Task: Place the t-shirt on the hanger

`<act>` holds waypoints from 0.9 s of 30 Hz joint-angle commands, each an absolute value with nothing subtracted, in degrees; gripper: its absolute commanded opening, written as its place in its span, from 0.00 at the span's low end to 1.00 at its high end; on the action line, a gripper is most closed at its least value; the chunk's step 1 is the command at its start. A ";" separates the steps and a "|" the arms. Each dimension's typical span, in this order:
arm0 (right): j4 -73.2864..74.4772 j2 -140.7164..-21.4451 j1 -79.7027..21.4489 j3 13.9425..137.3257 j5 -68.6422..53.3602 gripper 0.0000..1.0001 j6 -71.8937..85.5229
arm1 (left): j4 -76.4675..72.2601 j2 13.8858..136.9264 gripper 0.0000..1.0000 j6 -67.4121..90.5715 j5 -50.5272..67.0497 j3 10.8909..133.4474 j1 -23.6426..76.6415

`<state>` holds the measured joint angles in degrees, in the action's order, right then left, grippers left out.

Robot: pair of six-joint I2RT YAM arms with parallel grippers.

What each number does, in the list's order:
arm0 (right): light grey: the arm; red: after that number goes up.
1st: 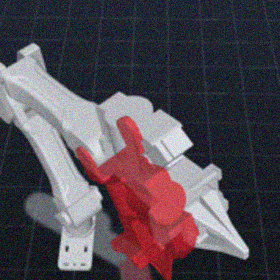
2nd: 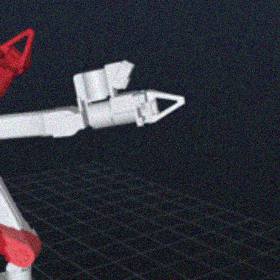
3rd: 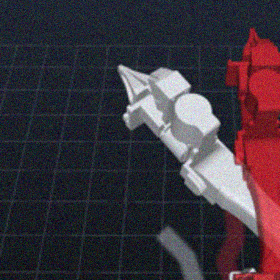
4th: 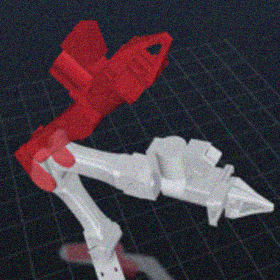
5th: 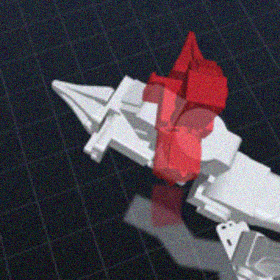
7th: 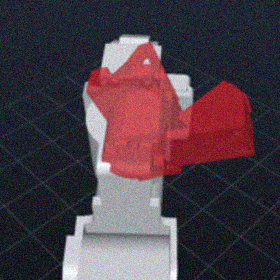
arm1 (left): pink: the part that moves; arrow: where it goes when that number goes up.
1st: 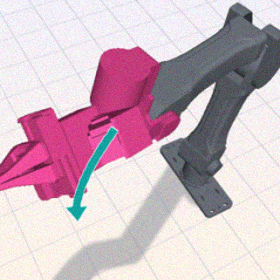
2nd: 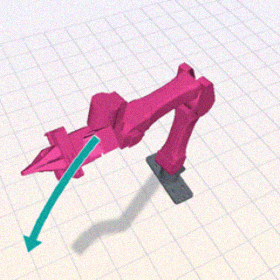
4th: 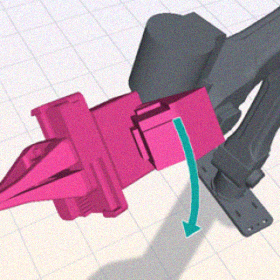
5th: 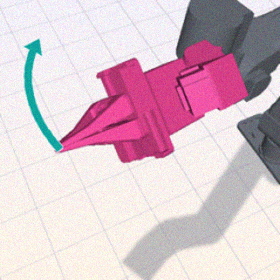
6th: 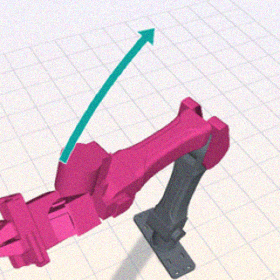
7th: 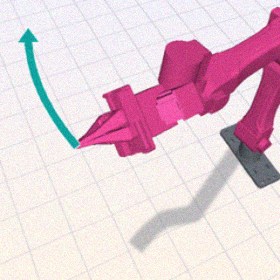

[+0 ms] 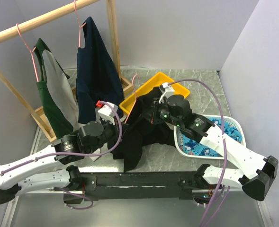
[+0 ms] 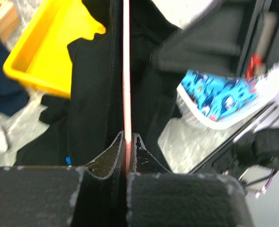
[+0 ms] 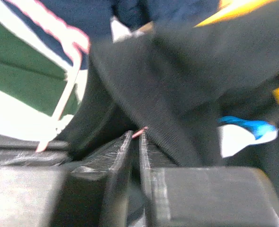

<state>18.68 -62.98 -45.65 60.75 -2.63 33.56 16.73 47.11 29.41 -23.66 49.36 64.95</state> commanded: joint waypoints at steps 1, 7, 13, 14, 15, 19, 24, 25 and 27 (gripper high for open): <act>16.79 -60.13 -42.54 63.98 0.18 0.33 25.67 | 26.18 48.25 0.01 29.35 -21.62 55.98 65.30; 17.49 -58.97 -42.54 69.24 -0.09 0.55 22.24 | 27.51 49.92 0.01 27.52 -20.66 58.44 65.30; 15.12 -63.19 -42.54 75.05 -2.55 0.64 23.29 | 28.12 51.33 0.01 26.72 -19.87 59.50 65.30; 15.03 -63.89 -42.54 76.02 -2.11 0.66 23.64 | 28.04 51.42 0.01 26.63 -19.78 59.59 65.30; 15.55 -65.90 -42.45 76.98 -1.59 0.68 23.73 | 28.04 51.50 0.01 26.46 -19.60 59.76 65.30; 16.26 -70.75 -42.54 81.82 -1.93 0.72 24.08 | 28.12 51.77 0.01 26.02 -18.81 60.29 65.30; 16.08 -74.26 -42.63 84.54 2.35 0.66 24.43 | 28.30 52.12 0.01 25.49 -18.72 61.00 65.39; 16.34 -74.62 -42.63 85.33 3.33 0.60 24.35 | 28.21 52.03 0.01 25.40 -18.63 61.17 65.30; 16.79 -74.36 -43.15 85.43 5.52 0.42 24.17 | 28.65 52.21 0.01 25.14 -19.07 61.70 65.30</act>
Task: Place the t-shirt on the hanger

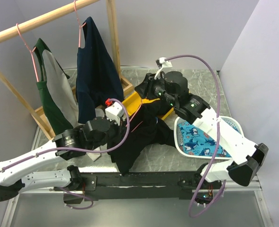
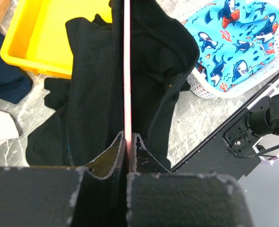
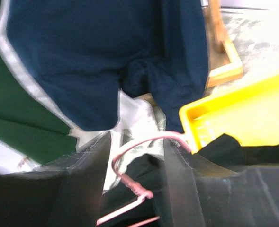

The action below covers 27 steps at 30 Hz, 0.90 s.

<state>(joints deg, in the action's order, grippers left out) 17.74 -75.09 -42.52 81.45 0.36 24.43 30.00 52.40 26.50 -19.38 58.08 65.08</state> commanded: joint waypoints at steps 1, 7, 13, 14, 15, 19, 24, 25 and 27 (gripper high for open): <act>16.44 -74.01 -43.76 85.17 6.23 0.35 23.91 | 28.83 52.47 0.01 25.05 -19.33 61.96 65.30; 19.33 -73.48 -51.14 87.10 16.60 0.00 22.41 | 28.04 54.92 0.03 24.43 -20.65 64.06 65.30; 22.76 -74.44 -56.07 89.91 22.66 0.00 23.64 | 27.42 58.70 0.30 23.38 -23.11 67.67 65.30; 23.63 -74.88 -57.03 90.26 22.85 0.00 23.73 | 26.99 59.23 0.31 23.20 -23.38 68.11 65.30; 24.08 -75.23 -57.65 91.39 23.29 0.00 23.73 | 26.72 59.67 0.35 22.86 -24.07 68.46 65.13; 25.49 -76.20 -59.06 92.90 24.43 0.00 24.78 | 25.84 62.31 0.34 22.50 -25.23 70.74 64.16; 26.19 -76.20 -59.33 93.34 23.91 0.00 25.49 | 25.76 64.77 0.28 22.85 -24.61 71.98 62.23; 26.28 -76.20 -59.41 93.34 23.82 0.00 25.58 | 25.40 65.04 0.22 22.94 -24.78 71.72 62.05; 26.02 -75.94 -59.41 92.47 23.12 0.00 25.66 | 25.05 65.48 0.12 23.03 -24.44 71.72 61.53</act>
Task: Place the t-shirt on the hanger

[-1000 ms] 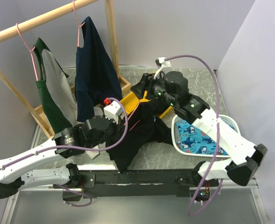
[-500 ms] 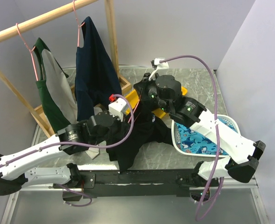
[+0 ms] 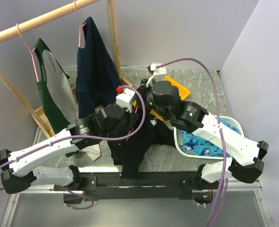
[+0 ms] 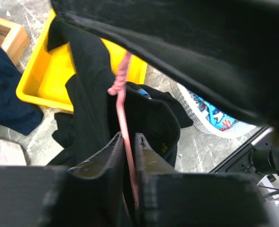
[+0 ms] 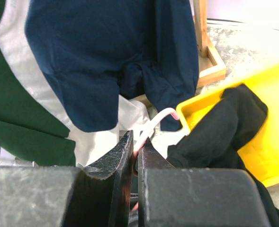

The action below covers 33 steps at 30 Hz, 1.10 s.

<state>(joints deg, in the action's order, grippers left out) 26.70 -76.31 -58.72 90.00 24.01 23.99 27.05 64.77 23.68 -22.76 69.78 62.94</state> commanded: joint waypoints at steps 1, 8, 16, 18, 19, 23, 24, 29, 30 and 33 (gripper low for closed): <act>25.67 -75.76 -59.41 92.03 22.68 0.00 25.75 | 25.22 66.00 0.03 23.11 -24.17 71.89 61.35; 23.38 -72.87 -59.33 88.60 18.20 0.27 23.47 | 22.77 64.26 0.01 23.20 -23.64 68.65 61.26; 19.16 -61.46 -58.89 78.06 11.08 0.63 21.35 | 21.80 59.15 0.01 23.73 -22.67 65.83 61.08; 17.85 -58.72 -58.71 71.92 12.13 0.63 21.88 | 21.80 58.19 0.01 23.82 -22.24 65.66 61.08; 17.32 -57.06 -58.36 69.89 12.30 0.63 22.23 | 21.88 58.01 0.01 23.99 -21.80 65.74 61.08; 16.52 -56.86 -57.22 62.85 9.93 0.63 21.89 | 22.94 57.39 0.01 24.35 -21.10 67.32 61.08; 16.61 -57.39 -57.22 62.67 9.41 0.63 21.36 | 23.29 57.57 0.01 24.35 -20.92 67.85 61.08; 19.07 -61.60 -57.30 65.03 10.63 0.64 20.57 | 24.61 58.10 0.01 24.26 -20.13 70.22 61.08; 19.59 -62.22 -57.30 65.39 11.16 0.63 20.65 | 24.70 58.18 0.01 24.26 -19.78 70.57 61.08; 21.79 -64.68 -57.22 66.70 13.53 0.53 20.83 | 25.40 58.36 0.01 24.43 -19.43 71.45 61.08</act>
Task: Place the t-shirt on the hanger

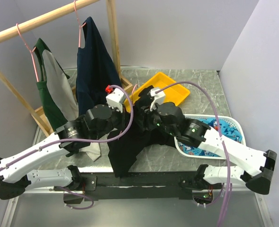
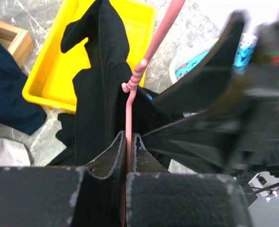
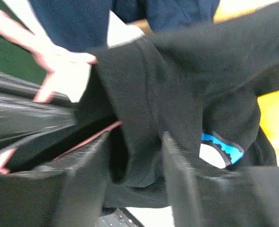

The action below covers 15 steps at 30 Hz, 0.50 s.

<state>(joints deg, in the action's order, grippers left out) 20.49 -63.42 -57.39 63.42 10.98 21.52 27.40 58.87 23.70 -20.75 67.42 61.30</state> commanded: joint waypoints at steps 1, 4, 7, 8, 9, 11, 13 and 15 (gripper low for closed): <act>23.19 -65.73 -57.22 67.32 14.32 0.48 20.92 | 25.49 58.36 0.01 24.43 -19.25 71.63 61.08; 26.35 -66.09 -56.61 71.00 19.85 0.21 21.09 | 27.15 58.97 0.01 24.17 -17.41 73.12 61.08; 28.99 -65.48 -52.31 77.77 19.43 0.08 20.57 | 28.83 59.76 0.01 23.65 -15.22 74.09 61.08; 29.53 -65.39 -50.82 81.35 17.07 0.05 20.48 | 29.09 59.77 0.01 23.47 -14.60 74.35 61.08; 30.05 -66.17 -47.32 83.21 15.83 0.04 20.04 | 29.79 60.03 0.01 23.38 -13.98 74.62 61.08; 33.04 -67.93 -44.49 89.26 14.24 0.01 19.25 | 30.23 60.29 0.01 23.20 -12.22 74.97 61.08; 35.23 -70.48 -42.19 92.45 13.19 0.00 18.55 | 30.67 59.94 0.01 23.03 -11.08 75.50 61.17; 36.29 -73.11 -41.22 95.09 12.13 0.00 17.76 | 30.32 59.07 0.01 23.12 -10.46 76.37 61.17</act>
